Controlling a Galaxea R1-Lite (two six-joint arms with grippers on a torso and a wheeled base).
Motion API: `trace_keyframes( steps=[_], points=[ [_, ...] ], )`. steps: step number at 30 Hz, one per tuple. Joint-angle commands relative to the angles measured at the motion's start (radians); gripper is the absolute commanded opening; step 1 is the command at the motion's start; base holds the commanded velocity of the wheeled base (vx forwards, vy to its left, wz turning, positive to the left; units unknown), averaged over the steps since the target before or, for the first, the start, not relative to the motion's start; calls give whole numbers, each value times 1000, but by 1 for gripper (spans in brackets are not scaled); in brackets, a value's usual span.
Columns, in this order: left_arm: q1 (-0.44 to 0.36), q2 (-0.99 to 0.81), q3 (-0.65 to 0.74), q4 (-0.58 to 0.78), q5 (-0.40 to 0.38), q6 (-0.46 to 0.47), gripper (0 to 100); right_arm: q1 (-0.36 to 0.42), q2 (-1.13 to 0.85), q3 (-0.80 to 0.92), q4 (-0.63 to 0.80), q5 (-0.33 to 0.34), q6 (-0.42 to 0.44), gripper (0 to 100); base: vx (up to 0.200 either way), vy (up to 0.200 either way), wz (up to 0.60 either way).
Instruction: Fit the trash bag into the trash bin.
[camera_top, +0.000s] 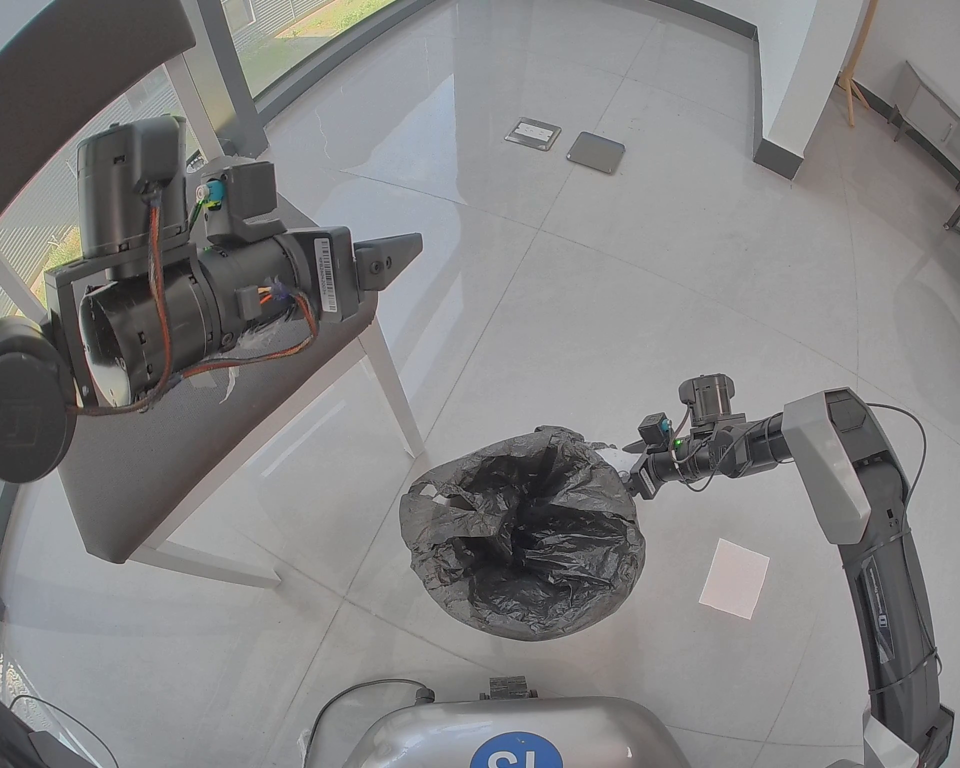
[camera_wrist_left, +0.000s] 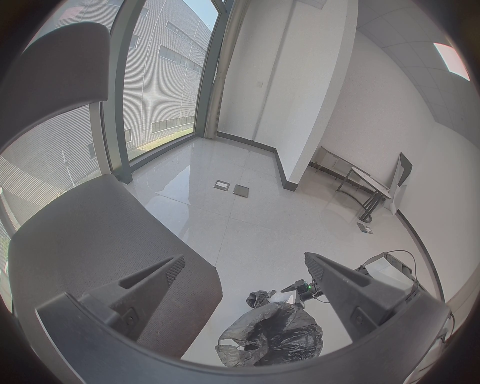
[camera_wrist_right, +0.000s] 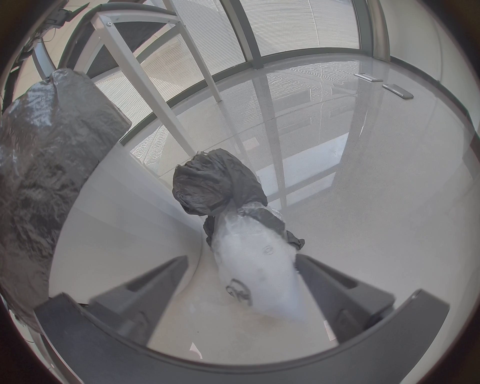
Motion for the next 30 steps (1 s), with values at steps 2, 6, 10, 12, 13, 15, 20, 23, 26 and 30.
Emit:
trace_keyframes(
  steps=[2, 6, 10, 12, 13, 15, 20, 23, 26, 30],
  points=[
    [0, 2, 0, 0, 1, 0, 100, 7, 11, -6, 26, 1, 1, 0, 0, 0, 0],
    [0, 3, 0, 0, 1, 0, 100, 7, 17, -14, 57, 1, -3, 0, 0, 0, 0],
    [0, 5, -2, 0, -1, 0, 100, 7, 19, -15, 66, -1, -6, 0, 0, 0, 0],
    [0, 6, -2, 0, 1, 0, 100, 4, 17, -15, 66, -1, -6, 0, 0, 0, 0],
    [0, 6, -2, 0, 1, 0, 100, 2, 17, -15, 65, -1, -7, 0, 0, 0, 0],
    [0, 6, -2, 0, -1, 0, 100, 1, 16, -15, 65, 1, -12, 0, 0, 0, 0],
    [0, 6, -2, 0, 1, 0, 100, -1, 7, -18, 62, 1, -16, 100, 0, 0, 0],
    [0, 6, -2, 0, -1, 0, 100, -3, 7, -24, 65, 1, -15, 100, 0, 0, 0],
    [0, 6, -2, 0, 1, 0, 100, -1, 7, -29, 68, 1, -15, 100, 0, 0, 0],
    [0, 6, -2, 0, 1, 0, 100, 4, 19, -53, 89, 1, -15, 100, 0, 0, 0]
  ],
)
